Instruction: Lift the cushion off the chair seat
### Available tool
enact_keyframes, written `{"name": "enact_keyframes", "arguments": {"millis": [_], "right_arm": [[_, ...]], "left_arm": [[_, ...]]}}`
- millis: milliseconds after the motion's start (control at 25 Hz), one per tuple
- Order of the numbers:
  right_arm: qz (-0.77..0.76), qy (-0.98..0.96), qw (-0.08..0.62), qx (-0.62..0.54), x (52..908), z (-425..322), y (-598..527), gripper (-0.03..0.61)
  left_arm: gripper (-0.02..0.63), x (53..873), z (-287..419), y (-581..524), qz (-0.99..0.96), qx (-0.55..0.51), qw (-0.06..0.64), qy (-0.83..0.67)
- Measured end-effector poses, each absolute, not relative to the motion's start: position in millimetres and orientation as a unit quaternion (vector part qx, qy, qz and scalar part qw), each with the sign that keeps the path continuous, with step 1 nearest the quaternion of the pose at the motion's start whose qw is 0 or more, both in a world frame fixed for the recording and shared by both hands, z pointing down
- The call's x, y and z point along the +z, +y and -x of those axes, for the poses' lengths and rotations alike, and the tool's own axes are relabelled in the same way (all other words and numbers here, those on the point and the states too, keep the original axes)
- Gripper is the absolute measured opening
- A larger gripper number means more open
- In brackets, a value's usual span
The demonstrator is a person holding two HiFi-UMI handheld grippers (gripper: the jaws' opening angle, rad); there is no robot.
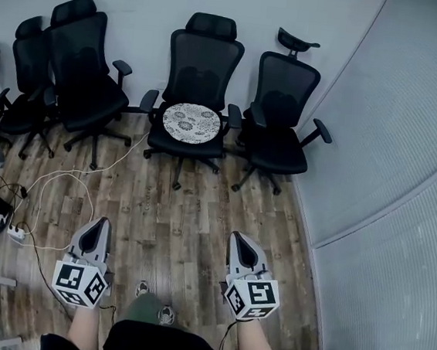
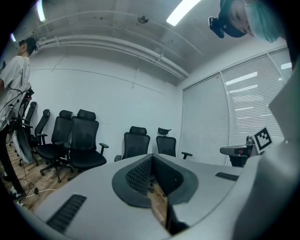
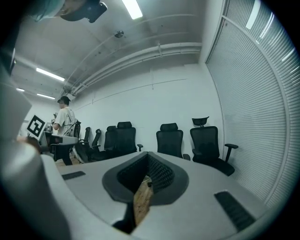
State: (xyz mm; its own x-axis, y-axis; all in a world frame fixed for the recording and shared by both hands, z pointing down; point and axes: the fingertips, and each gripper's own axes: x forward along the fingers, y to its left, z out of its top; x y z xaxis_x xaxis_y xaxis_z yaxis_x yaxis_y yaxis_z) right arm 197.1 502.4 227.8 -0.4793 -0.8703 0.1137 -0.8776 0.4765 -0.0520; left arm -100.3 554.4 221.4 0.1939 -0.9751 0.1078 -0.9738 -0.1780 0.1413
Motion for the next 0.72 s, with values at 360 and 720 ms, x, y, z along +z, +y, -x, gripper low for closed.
{"name": "enact_keyframes", "arguments": {"millis": [360,720], "right_arm": [[-0.523,-0.850,0.036,0.048,224.6,-187.0,454.1,0.017],[-0.537,-0.842,0.029,0.035,211.2,-152.3,398.6,0.017]], "left_arm": [[0.011,220.4,107.3,492.5,-0.782,-0.007,0.089,-0.617],[0.009,210.2,134.4,425.5,-0.798,-0.013,0.080,-0.597]]}}
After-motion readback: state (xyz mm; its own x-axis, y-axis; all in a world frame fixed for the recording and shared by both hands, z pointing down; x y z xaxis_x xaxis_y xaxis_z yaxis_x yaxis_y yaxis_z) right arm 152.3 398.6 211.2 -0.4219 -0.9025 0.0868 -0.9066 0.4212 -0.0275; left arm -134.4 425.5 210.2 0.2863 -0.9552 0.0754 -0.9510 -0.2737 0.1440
